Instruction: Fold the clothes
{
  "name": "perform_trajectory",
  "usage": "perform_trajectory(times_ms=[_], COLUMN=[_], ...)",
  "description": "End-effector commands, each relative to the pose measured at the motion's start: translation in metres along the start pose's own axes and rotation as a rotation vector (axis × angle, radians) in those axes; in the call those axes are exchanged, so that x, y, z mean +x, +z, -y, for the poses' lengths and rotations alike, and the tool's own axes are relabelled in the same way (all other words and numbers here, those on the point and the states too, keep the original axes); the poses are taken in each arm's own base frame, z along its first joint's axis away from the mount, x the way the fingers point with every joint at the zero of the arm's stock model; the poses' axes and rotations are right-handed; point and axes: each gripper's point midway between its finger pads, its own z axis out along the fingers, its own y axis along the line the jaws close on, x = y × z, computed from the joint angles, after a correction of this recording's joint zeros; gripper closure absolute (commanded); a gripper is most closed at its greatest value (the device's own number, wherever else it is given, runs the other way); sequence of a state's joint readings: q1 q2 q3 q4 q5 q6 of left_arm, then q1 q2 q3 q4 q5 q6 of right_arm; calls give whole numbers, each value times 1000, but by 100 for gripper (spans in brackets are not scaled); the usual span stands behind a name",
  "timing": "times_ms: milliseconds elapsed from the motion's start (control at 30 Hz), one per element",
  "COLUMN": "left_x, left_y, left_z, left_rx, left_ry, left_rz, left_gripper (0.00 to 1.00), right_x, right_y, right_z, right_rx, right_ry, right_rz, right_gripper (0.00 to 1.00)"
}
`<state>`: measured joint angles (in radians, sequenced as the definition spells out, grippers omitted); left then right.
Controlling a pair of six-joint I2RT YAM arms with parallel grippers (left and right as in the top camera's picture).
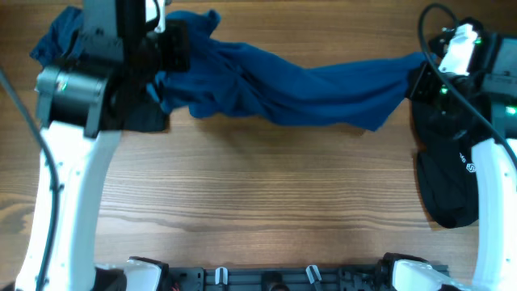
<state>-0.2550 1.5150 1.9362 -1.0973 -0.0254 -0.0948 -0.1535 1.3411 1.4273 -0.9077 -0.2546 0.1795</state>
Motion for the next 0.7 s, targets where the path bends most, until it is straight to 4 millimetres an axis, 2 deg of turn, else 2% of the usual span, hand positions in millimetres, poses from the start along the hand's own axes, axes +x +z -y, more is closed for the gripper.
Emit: perform_trajectory(times_ms=[0, 133, 167, 200, 233, 267, 333, 467, 567, 667], left_x=[22, 97, 109, 121, 128, 131, 131, 116, 141, 173], left_y=[-20, 6, 10, 16, 23, 26, 33, 53, 99, 141], left_z=[5, -1, -4, -5, -6, -7, -6, 1, -4, -31], left_rx=[0, -62, -75, -89, -98, -101, -101, -70, -101, -224], left_ry=[-28, -1, 2, 6, 8, 10, 13, 5, -5, -151], left_rz=[-68, -433, -494, -563, -606, -620, -624, -553, -678, -800], left_gripper=[96, 94, 83, 66, 55, 51, 47, 42, 42, 49], right_x=[-3, 21, 22, 22, 22, 22, 22, 22, 22, 22], right_y=[-27, -27, -27, -27, -27, -27, -27, -24, -22, -22], right_z=[-7, -3, -3, -3, -3, -3, -2, 0, 1, 1], right_rx=[-15, 1, 1, 2, 2, 2, 8, 17, 18, 18], right_ry=[-24, 0, -1, -1, -1, -1, -2, -7, -17, -20], right_rz=[28, -67, -72, -73, -72, -72, -71, -77, -84, -84], right_gripper=[96, 96, 96, 96, 96, 96, 96, 96, 96, 96])
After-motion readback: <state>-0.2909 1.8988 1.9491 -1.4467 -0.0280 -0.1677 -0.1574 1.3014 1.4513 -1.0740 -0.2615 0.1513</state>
